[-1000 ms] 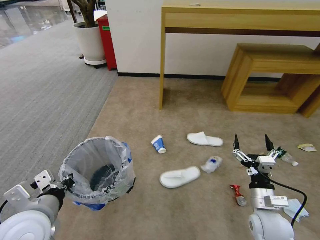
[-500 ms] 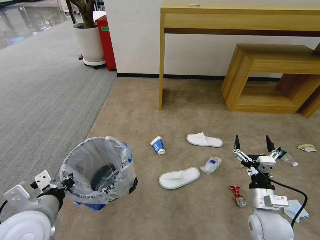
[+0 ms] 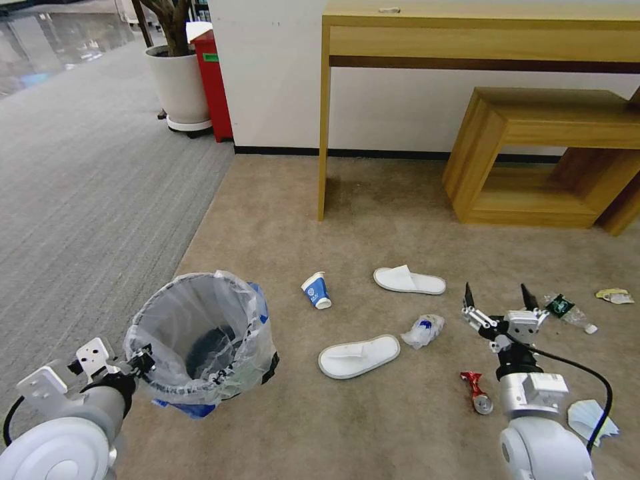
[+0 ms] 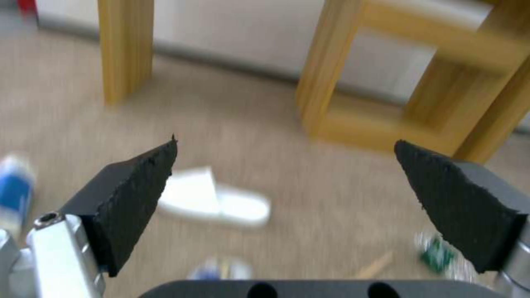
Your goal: Pick up the trash bin and place the garbage on the floor into it.
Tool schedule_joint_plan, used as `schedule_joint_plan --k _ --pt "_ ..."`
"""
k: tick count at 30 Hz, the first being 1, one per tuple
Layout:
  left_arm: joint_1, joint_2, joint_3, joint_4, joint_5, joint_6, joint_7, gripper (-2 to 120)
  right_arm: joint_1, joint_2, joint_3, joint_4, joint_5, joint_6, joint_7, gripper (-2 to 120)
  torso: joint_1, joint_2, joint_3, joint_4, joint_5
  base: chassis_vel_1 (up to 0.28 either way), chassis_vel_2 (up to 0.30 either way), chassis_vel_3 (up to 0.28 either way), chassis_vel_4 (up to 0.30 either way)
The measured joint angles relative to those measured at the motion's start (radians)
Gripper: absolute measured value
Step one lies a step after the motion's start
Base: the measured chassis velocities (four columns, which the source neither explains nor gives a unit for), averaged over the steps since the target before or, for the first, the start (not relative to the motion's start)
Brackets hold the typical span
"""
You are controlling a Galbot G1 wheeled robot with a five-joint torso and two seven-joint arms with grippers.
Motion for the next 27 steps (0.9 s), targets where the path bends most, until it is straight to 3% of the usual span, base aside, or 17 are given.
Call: schedule_joint_plan --k 1,4,5,8,9,12,15,20,27 --pt "0.000 0.000 0.000 0.000 0.000 0.000 0.000 1 0.000 0.000 0.000 0.000 0.000 0.000 0.000 100 0.000 0.000 0.000 0.0000 0.0000 0.000 0.000 0.000 0.000" --pt "-0.001 0.006 0.001 0.000 0.001 0.000 0.001 1 0.023 -0.064 -0.035 -0.023 0.062 -0.191 0.010 100 0.000 0.000 0.000 0.0001 0.0001 0.000 0.000 0.000 0.000" --pt "-0.001 0.006 0.001 0.000 0.001 0.000 0.001 1 0.023 -0.064 -0.035 -0.023 0.062 -0.191 0.010 100 0.000 0.000 0.000 0.0001 0.0001 0.000 0.000 0.000 0.000" --pt "-0.002 0.014 0.003 -0.002 0.001 0.000 0.001 1 0.055 -0.117 -0.052 -0.056 0.112 -0.372 -0.023 100 0.000 0.000 0.000 0.0000 0.0001 0.000 0.000 0.000 0.000" --pt "-0.002 0.014 0.003 -0.002 0.001 0.000 0.001 1 0.055 -0.117 -0.052 -0.056 0.112 -0.372 -0.023 100 0.000 0.000 0.000 0.0000 0.0001 0.000 0.000 0.000 0.000" --pt "-0.002 0.019 0.003 -0.004 0.001 0.000 0.001 1 0.102 -0.163 -0.076 -0.103 0.161 -0.540 -0.063 100 0.000 0.000 0.000 0.0001 0.0001 0.000 0.000 0.000 0.000" --pt "-0.002 0.021 0.003 -0.005 0.001 0.000 0.001 1 0.131 -0.191 -0.093 -0.137 0.151 -0.594 -0.101 100 0.000 0.000 0.000 0.0001 0.0001 0.000 0.000 0.000 0.000" --pt "-0.001 0.024 0.004 -0.008 0.001 0.000 0.002 1 0.155 -0.213 -0.112 -0.197 0.071 -0.601 -0.171 100 0.000 0.000 0.000 0.0000 0.0000 0.000 0.000 0.000 0.000" --pt "0.001 0.028 0.003 -0.012 0.000 0.000 0.002 1 0.188 -0.215 -0.133 -0.302 0.033 -0.595 -0.176 100 0.000 0.000 0.000 0.0000 0.0001 0.000 0.000 0.000 0.000"
